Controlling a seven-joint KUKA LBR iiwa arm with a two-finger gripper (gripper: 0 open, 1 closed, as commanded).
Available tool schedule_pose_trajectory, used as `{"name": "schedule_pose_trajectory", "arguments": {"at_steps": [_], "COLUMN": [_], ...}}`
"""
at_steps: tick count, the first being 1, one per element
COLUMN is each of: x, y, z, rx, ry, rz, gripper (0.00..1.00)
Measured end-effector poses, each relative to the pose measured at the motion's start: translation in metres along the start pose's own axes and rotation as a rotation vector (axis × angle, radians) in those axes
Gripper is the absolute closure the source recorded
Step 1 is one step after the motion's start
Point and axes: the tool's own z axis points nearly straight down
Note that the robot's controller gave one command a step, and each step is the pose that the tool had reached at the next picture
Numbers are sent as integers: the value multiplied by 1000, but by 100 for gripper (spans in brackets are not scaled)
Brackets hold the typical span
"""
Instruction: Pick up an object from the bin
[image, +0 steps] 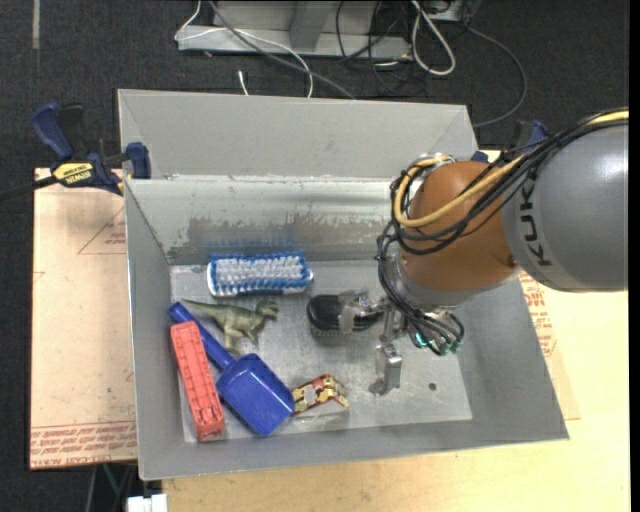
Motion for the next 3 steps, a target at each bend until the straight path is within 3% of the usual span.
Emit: {"name": "schedule_pose_trajectory", "arguments": {"at_steps": [1, 2, 3], "x": [0, -13, -13], "y": [0, 26, 26], "z": [0, 17, 18], "rx": [0, -2, -2], "ry": [0, -2, -2], "rz": [0, -471, -476], "gripper": [0, 0, 0]}}
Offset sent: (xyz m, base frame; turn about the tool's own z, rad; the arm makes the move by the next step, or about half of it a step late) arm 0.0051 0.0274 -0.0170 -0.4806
